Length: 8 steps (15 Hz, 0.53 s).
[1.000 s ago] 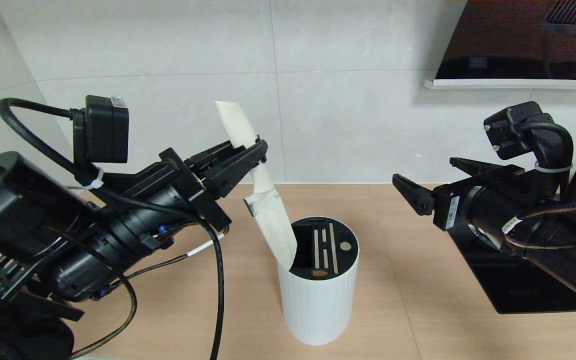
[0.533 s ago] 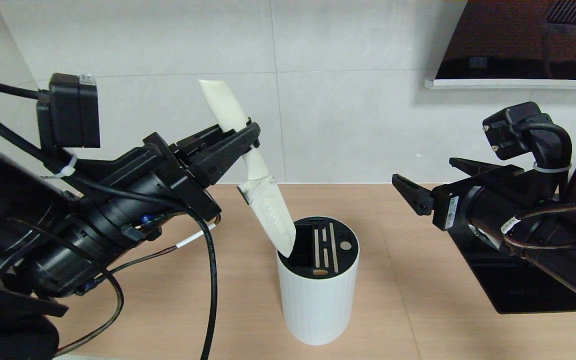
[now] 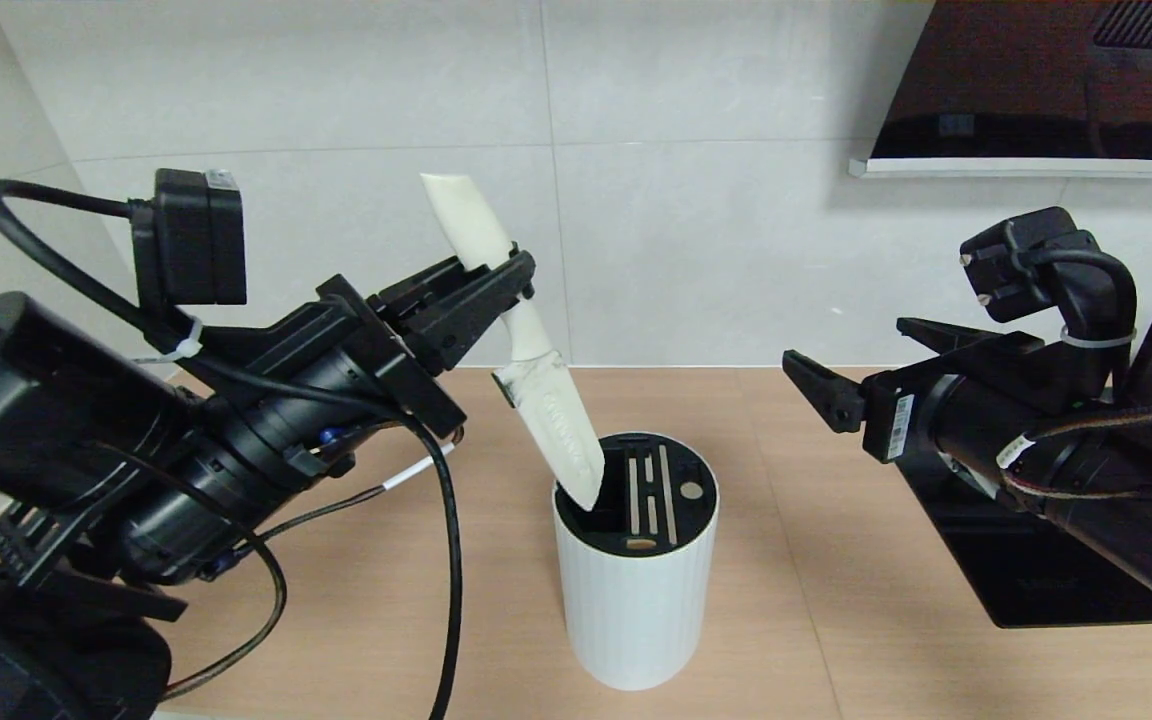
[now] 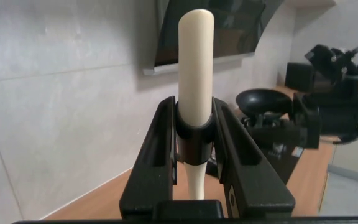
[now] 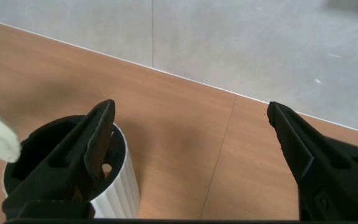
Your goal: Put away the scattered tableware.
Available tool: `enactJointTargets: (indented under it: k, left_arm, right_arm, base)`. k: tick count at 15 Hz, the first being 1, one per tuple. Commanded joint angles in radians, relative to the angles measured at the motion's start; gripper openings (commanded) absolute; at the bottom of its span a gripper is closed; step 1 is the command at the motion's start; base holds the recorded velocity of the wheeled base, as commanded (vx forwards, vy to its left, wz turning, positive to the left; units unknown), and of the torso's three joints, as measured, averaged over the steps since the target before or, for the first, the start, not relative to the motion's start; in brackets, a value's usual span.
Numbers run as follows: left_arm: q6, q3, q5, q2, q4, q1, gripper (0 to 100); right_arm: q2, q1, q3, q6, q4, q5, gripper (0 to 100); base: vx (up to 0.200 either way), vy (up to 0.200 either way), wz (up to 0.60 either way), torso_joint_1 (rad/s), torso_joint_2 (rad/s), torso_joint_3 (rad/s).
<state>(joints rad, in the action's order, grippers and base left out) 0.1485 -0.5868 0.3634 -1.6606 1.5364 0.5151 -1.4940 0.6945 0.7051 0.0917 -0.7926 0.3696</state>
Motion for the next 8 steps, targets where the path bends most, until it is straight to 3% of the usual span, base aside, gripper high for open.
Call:
enactJointTargets:
  k: [1,8]
  left_arm:
    - [0.003,-0.001,-0.004,-0.050,0.018,0.000,0]
    - [0.002,0.010,-0.012,-0.114,0.034,0.010,0]
  right_arm:
    - [-0.002,0.000,0.001,0.000,-0.001,0.000,100]
    - [-0.006,0.000,0.001,0.000,-0.001,0.000,100]
  base:
    - [0.000,0.000,0.00,0.000,0.00,0.000]
    - [0.000,0.000,0.00,0.000,0.00,0.000]
